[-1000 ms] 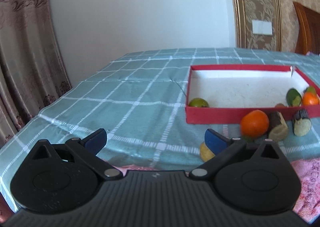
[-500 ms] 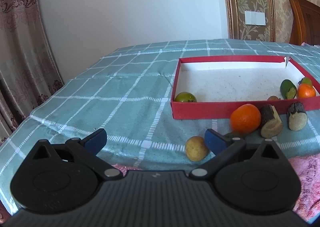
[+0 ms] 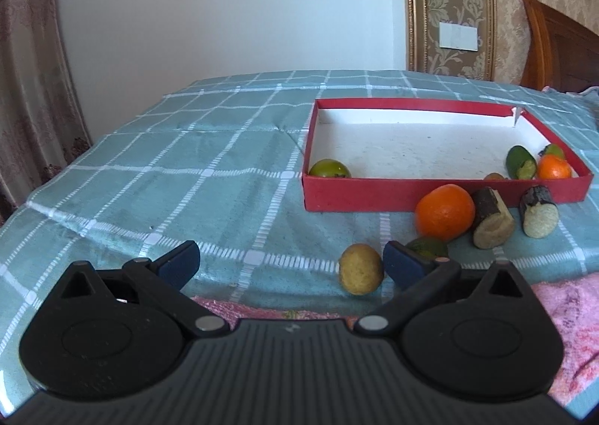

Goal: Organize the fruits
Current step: 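Move the left gripper toward the green avocado half beside the tray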

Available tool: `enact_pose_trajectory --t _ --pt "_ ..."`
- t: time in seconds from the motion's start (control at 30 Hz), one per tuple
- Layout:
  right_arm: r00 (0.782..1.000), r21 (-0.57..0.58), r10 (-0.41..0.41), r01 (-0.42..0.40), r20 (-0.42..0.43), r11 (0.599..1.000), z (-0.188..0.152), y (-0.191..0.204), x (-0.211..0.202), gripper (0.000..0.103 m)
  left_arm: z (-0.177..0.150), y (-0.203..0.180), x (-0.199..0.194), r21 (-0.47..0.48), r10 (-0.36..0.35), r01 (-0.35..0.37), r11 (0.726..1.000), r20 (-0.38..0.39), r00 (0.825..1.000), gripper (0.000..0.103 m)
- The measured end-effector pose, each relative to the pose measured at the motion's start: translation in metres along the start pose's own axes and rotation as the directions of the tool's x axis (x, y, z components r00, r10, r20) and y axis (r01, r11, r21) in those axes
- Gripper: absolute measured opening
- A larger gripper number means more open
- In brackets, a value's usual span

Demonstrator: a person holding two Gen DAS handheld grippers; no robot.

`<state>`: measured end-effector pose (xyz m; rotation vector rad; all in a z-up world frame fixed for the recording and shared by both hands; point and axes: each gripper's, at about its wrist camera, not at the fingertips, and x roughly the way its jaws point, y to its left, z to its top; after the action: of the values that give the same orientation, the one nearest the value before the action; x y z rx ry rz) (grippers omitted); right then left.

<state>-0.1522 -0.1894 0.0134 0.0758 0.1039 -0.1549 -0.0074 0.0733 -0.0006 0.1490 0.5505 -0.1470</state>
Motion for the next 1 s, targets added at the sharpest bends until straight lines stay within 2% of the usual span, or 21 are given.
enact_pose_trajectory --t 0.27,0.37,0.7,0.87,1.0 --pt "1.0 0.002 0.001 -0.001 -0.002 1.0 -0.0006 0.0004 0.0013 0.103 -0.0015 0.0005 0.0008 0.02 -0.016 0.016 1.0 -0.012 1.0 0.103" --pt "1.0 0.002 0.001 -0.001 -0.002 1.0 -0.0005 0.0002 0.001 0.103 -0.0001 -0.0037 0.0023 0.032 0.004 -0.004 0.999 -0.02 1.0 0.103" --pt "1.0 0.007 0.0 0.0 -0.003 1.0 -0.001 0.0007 0.0035 0.103 0.0017 -0.0062 0.0009 0.031 -0.001 0.001 1.0 -0.016 1.0 0.103" --pt "1.0 0.008 -0.001 0.001 -0.003 1.0 -0.0011 0.0007 0.0036 0.103 0.0028 -0.0054 0.0014 0.031 -0.02 0.021 0.999 -0.019 1.0 0.097" --pt "1.0 0.008 0.0 0.001 -0.003 1.0 -0.0012 0.0007 0.0036 0.103 0.0003 -0.0065 -0.0013 0.062 -0.034 0.034 0.997 -0.01 0.999 0.096"
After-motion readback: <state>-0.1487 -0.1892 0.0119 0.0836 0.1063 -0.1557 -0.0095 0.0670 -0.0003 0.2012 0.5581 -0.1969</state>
